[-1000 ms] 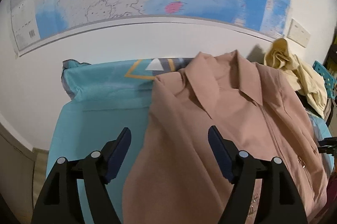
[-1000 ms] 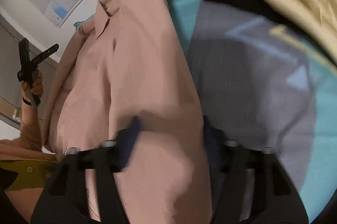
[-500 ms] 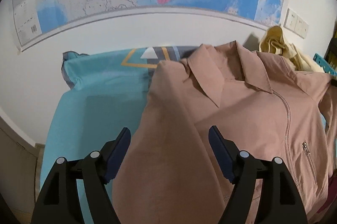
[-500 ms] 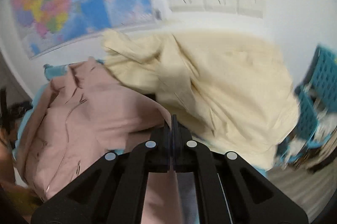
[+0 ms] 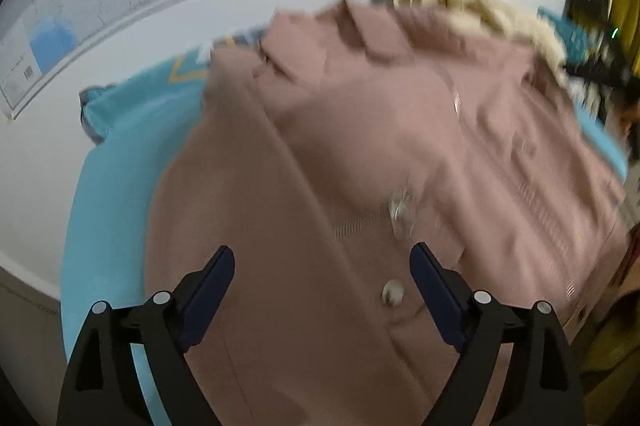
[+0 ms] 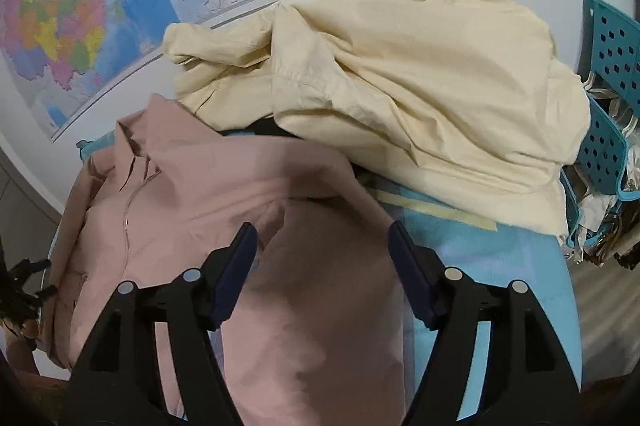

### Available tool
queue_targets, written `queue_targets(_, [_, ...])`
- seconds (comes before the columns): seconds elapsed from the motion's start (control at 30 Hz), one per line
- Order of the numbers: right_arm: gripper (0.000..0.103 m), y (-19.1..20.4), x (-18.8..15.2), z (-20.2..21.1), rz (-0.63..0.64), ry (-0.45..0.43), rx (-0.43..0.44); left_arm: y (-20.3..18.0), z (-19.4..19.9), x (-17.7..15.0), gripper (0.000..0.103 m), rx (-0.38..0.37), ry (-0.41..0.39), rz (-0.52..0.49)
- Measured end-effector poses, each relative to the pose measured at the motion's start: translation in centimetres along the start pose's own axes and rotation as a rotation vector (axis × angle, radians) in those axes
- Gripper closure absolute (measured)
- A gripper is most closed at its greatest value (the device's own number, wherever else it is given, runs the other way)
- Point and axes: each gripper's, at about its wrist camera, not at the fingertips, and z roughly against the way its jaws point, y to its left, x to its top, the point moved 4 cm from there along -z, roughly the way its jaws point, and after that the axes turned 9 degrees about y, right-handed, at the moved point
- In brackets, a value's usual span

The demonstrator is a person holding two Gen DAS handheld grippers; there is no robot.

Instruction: Fold large clothes

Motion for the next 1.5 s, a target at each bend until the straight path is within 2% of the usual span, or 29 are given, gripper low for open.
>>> queue_targets(0.03, [0.035, 0.0, -0.2, 0.0, 0.000, 0.005, 0.005, 0.4, -0.7, -0.4, 0.030, 0.023, 0.035, 0.014])
queue_targets(0.1, [0.035, -0.5, -1.1, -0.3, -0.004, 0.023, 0.012, 2.1, -1.2, -0.9, 0.082, 0.031, 0.076, 0.078])
queue_targets(0.13, [0.035, -0.8, -1.6, -0.5, -0.014, 0.033, 0.015, 3.1, -1.1, -0.8, 0.094, 0.016, 0.082, 0.118])
queue_targets(0.17, [0.035, -0.9, -1.9, -0.8, -0.021, 0.040, 0.020, 4.9, -0.4, -0.8, 0.100, 0.001, 0.065, 0.185])
queue_targets(0.23, [0.035, -1.8, -2.7, -0.7, -0.042, 0.043, 0.039, 9.0, 1.8, -0.8, 0.100, 0.071, 0.001, 0.300])
queue_targets(0.33, [0.035, -3.0, -3.8, -0.3, -0.065, 0.045, 0.065, 14.4, 4.4, -0.8, 0.098, 0.160, -0.043, 0.458])
queue_targets(0.37, [0.035, -3.2, -4.0, -0.2, -0.067, 0.048, 0.064, 16.7, 5.1, -0.9, 0.091, 0.254, -0.033, 0.524])
queue_targets(0.4, [0.035, -3.5, -4.3, -0.1, -0.067, 0.049, 0.063, 17.7, 5.2, -0.9, 0.072, 0.342, -0.014, 0.540])
queue_targets(0.43, [0.033, -3.7, -4.6, 0.0, -0.065, 0.050, 0.064, 18.5, 5.1, -0.9, 0.065, 0.470, 0.013, 0.540])
queue_targets(0.5, [0.031, -4.0, -5.3, -0.1, -0.061, 0.059, 0.069, 18.8, 4.8, -0.4, 0.055, 0.577, 0.033, 0.519])
queue_targets(0.53, [0.029, -4.1, -5.6, -0.2, -0.058, 0.064, 0.073, 18.7, 4.6, -0.2, 0.055, 0.577, 0.037, 0.519])
queue_targets(0.63, [0.028, -4.2, -6.5, -0.6, -0.049, 0.085, 0.083, 17.6, 4.5, 0.8, 0.054, 0.453, -0.006, 0.553])
queue_targets(0.7, [0.028, -4.2, -7.0, -1.1, -0.045, 0.100, 0.090, 16.2, 5.6, 1.7, 0.045, 0.461, -0.065, 0.547])
queue_targets(0.77, [0.030, -4.0, -7.4, -1.2, -0.028, 0.094, 0.085, 14.9, 7.0, 2.5, 0.044, 0.434, -0.140, 0.540])
queue_targets(0.8, [0.037, -4.0, -7.4, -1.2, -0.023, 0.093, 0.087, 14.5, 7.6, 2.9, 0.044, 0.404, -0.166, 0.537])
queue_targets(0.87, [0.089, -3.9, -7.6, -1.3, -0.018, 0.112, 0.129, 13.4, 8.3, 3.9, 0.043, 0.347, -0.212, 0.517])
queue_targets(0.9, [0.100, -4.0, -7.7, -1.1, -0.030, 0.110, 0.170, 12.6, 8.4, 4.5, 0.040, 0.334, -0.225, 0.494])
queue_targets(0.97, [0.101, -4.1, -7.6, -0.1, -0.043, 0.083, 0.214, 10.2, 8.6, 5.6, 0.033, 0.323, -0.249, 0.424])
queue_targets(1.07, [0.101, -4.0, -7.0, 2.9, -0.068, 0.005, 0.323, 6.8, 7.5, 7.2, 0.033, 0.256, -0.253, 0.337])
queue_targets(1.13, [0.101, -2.8, -6.1, 6.2, -0.029, -0.066, 0.391, 4.1, 6.4, 8.5, 0.033, 0.186, -0.245, 0.266])
queue_targets(1.2, [0.101, -0.7, -5.2, 9.2, 0.044, -0.113, 0.424, 1.8, 4.8, 9.7, 0.033, 0.129, -0.235, 0.210])
queue_targets(1.37, [0.101, 6.8, -2.3, 15.1, 0.281, -0.169, 0.468, -4.2, 1.8, 12.0, 0.033, -0.051, -0.205, 0.074])
queue_targets(1.43, [0.101, 11.0, -0.8, 15.8, 0.381, -0.151, 0.497, -6.2, 1.3, 12.5, 0.033, -0.133, -0.202, 0.037])
queue_targets(1.5, [0.101, 15.2, 0.1, 15.5, 0.484, -0.116, 0.536, -6.9, 1.4, 12.3, 0.033, -0.168, -0.215, 0.028])
